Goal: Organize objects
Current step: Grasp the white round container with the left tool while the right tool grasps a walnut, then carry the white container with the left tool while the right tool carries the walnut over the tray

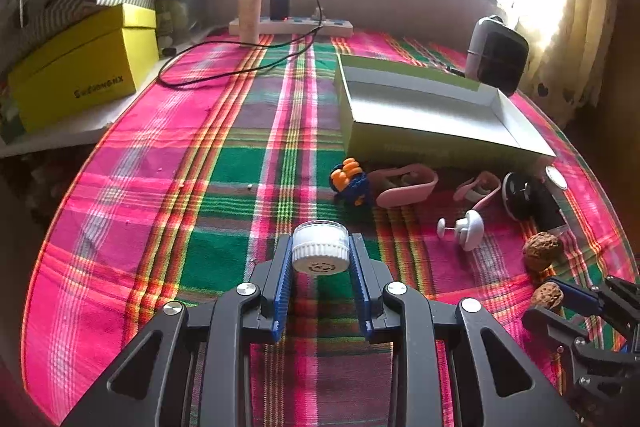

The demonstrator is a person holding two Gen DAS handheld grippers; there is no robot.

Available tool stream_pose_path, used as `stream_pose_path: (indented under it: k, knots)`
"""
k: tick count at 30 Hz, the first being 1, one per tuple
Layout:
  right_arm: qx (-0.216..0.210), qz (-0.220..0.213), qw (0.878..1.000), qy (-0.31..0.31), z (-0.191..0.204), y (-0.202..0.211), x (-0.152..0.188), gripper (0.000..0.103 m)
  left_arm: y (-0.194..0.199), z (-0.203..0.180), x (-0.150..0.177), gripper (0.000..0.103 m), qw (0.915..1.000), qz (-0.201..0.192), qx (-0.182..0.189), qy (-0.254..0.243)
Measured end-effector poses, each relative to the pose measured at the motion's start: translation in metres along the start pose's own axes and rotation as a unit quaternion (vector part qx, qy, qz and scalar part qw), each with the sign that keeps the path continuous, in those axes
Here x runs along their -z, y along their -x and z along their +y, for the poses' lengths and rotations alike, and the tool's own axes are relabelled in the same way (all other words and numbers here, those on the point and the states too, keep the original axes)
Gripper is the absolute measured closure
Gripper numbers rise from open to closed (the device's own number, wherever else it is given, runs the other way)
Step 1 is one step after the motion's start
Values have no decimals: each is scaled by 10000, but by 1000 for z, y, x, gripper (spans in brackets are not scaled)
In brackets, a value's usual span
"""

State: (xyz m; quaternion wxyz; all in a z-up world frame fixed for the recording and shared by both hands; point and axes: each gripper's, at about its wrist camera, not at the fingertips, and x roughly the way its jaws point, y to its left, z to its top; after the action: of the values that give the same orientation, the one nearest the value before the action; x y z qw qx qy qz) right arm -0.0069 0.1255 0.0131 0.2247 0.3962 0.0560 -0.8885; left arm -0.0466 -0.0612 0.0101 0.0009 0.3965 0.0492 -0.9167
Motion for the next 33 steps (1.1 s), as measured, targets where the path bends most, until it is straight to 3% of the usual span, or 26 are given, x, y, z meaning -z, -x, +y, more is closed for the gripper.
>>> stream_pose_path:
  k: [20,33]
  knots:
    - [-137,-345,9993,48,-12,3,-49,70,9,-13,-37,77,9994,-282,184,-104]
    - [-194,-315,9992,-131,-43,-19,-93,70,-15,-26,-69,77,9993,-217,295,-92]
